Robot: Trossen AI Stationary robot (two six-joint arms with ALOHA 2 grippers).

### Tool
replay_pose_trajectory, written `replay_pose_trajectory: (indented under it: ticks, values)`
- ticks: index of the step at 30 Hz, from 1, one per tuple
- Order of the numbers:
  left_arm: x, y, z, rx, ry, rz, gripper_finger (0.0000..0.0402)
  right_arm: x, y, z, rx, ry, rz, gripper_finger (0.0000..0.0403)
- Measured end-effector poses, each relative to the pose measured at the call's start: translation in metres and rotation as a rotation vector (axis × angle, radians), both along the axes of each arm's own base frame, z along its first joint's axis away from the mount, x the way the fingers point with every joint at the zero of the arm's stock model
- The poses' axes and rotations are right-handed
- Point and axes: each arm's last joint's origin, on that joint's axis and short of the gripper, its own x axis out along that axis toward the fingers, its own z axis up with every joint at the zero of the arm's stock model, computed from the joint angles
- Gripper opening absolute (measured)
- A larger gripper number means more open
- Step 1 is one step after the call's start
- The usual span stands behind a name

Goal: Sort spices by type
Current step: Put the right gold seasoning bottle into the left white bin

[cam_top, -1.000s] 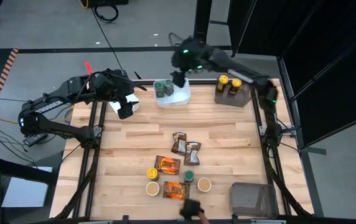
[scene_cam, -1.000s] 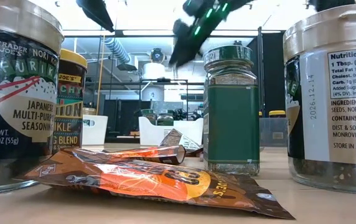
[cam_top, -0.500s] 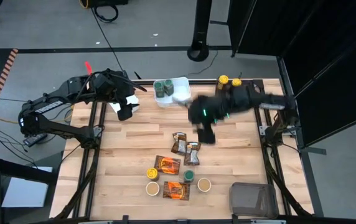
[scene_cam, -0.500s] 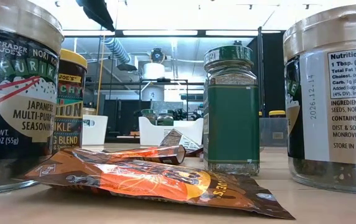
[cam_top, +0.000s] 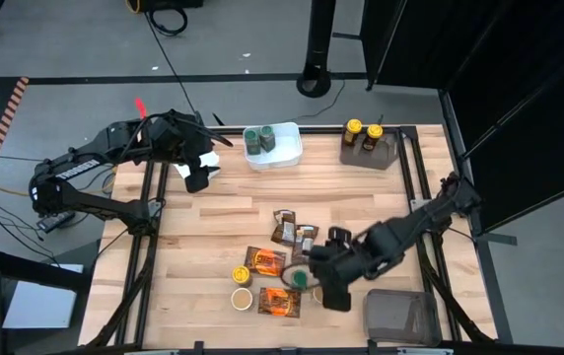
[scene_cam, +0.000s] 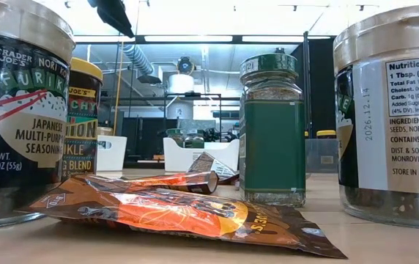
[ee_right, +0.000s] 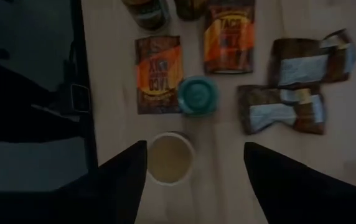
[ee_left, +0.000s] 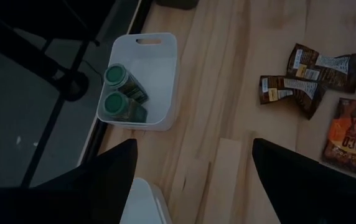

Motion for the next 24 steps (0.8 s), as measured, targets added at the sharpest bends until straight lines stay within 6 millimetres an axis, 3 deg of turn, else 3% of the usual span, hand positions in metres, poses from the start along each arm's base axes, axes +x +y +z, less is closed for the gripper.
replay_pose_trajectory:
  ticks: [5, 11, 24]
  values:
    - [-0.001, 0.000, -0.001, -0.005, 0.009, 0.001, 0.0325, -0.001, 0.017, -0.025, 0.030, -0.003, -0.031, 0.0308]
    - [-0.002, -0.001, -0.002, -0.016, 0.019, 0.003, 0.0325, 0.002, 0.021, -0.056, 0.043, -0.006, -0.052, 0.0349]
    - [-0.003, -0.001, -0.003, -0.038, 0.036, 0.016, 0.0325, 0.001, 0.020, -0.095, 0.080, 0.027, -0.072, 0.0353]
